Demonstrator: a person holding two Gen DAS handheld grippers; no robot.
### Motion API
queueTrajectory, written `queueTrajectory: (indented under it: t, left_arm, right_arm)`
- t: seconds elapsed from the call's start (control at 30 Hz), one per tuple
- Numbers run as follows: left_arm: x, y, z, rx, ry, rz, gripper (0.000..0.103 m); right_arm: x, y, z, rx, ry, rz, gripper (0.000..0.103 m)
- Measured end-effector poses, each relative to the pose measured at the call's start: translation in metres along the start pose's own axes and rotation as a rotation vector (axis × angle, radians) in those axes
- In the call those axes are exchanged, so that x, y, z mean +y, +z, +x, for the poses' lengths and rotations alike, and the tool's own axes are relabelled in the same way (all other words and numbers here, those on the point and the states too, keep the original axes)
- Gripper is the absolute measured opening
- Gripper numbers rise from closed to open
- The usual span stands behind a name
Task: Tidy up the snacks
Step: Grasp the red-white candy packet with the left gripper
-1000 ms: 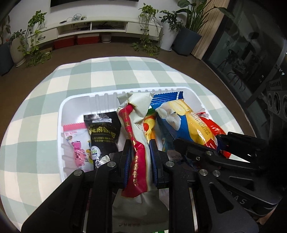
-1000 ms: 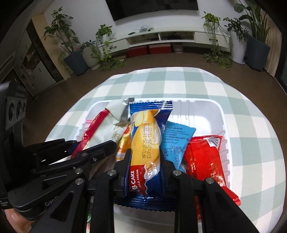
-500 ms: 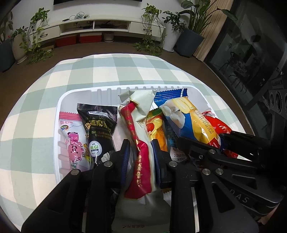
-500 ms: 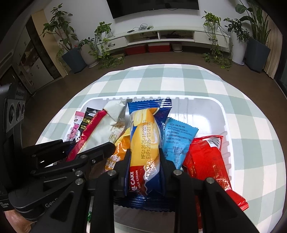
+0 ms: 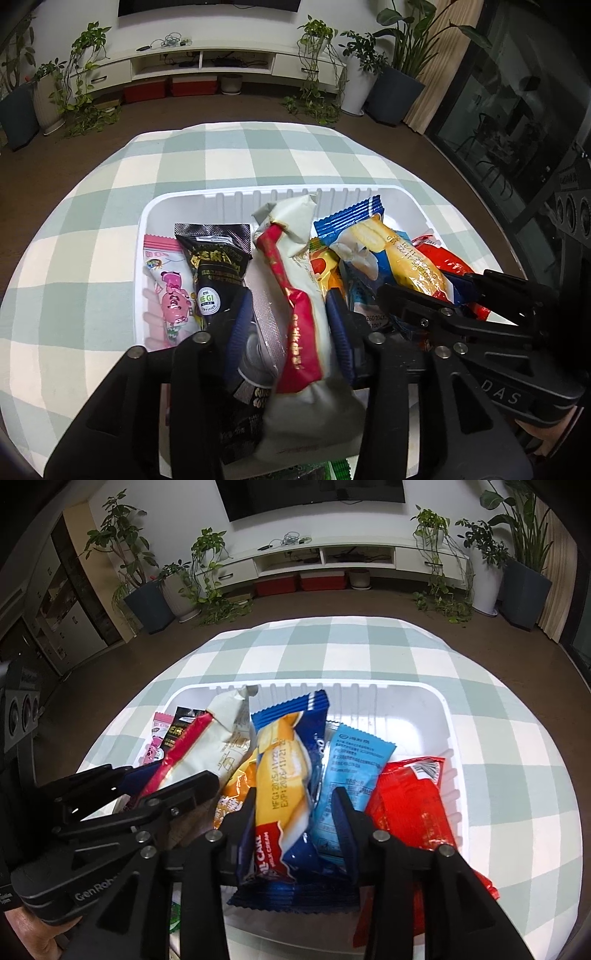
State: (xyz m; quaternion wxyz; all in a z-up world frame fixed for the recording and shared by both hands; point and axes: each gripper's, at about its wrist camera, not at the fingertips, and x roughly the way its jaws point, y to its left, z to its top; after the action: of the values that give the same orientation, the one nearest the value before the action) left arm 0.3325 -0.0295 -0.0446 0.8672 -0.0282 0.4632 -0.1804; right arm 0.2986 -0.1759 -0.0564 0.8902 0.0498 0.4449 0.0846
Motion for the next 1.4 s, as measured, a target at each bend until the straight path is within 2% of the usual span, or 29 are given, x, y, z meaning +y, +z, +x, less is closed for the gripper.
queueTrajectory:
  t: [0.07, 0.13, 0.23, 0.3, 0.37, 0.43, 0.63, 0.73, 0.83, 0.97, 1.1, 1.2, 1.4]
  left_arm:
    - [0.0, -0.001, -0.006, -0.01, -0.007, -0.001, 0.049]
    - [-0.001, -0.002, -0.012, -0.025, -0.018, 0.0, 0.066]
    - [-0.003, -0.004, -0.027, -0.054, 0.002, 0.006, 0.082]
    - [-0.002, -0.007, -0.036, -0.061, -0.007, 0.002, 0.084]
    - [-0.002, -0.01, -0.045, -0.067, -0.008, 0.003, 0.084]
    - [-0.002, -0.016, -0.057, -0.08, -0.014, 0.003, 0.089]
    - [0.003, -0.051, -0.098, -0.109, -0.001, -0.015, 0.102]
    - [0.008, -0.082, -0.112, -0.103, 0.015, -0.038, 0.102]
    - [0.007, -0.112, -0.117, -0.079, 0.031, -0.013, 0.102]
    - [0.001, -0.144, -0.104, 0.019, 0.039, 0.102, 0.102]
    - [-0.013, -0.16, -0.101, 0.071, 0.04, 0.19, 0.102]
    - [-0.021, -0.164, -0.101, 0.066, 0.063, 0.155, 0.102]
    - [-0.04, -0.166, -0.083, 0.077, 0.138, -0.027, 0.102]
  right_arm:
    - [-0.002, -0.001, -0.003, -0.003, -0.003, 0.002, 0.044]
    - [-0.003, -0.003, -0.007, -0.008, -0.012, 0.001, 0.044]
    - [-0.005, -0.005, -0.017, -0.027, -0.013, 0.008, 0.051]
    - [-0.004, -0.006, -0.022, -0.039, -0.017, 0.005, 0.063]
    - [-0.002, -0.008, -0.029, -0.049, -0.019, -0.005, 0.064]
    - [0.001, -0.011, -0.038, -0.058, -0.013, -0.016, 0.064]
    - [0.0, -0.033, -0.08, -0.112, 0.023, 0.004, 0.083]
    - [-0.004, -0.052, -0.101, -0.139, 0.03, 0.011, 0.085]
    - [-0.011, -0.082, -0.118, -0.151, 0.057, 0.042, 0.087]
    - [-0.012, -0.126, -0.129, -0.137, 0.105, 0.052, 0.087]
    - [-0.012, -0.164, -0.127, -0.112, 0.087, 0.044, 0.087]
    - [-0.016, -0.174, -0.122, -0.098, 0.072, 0.071, 0.081]
    - [-0.027, -0.177, -0.12, -0.119, 0.058, 0.118, 0.08]
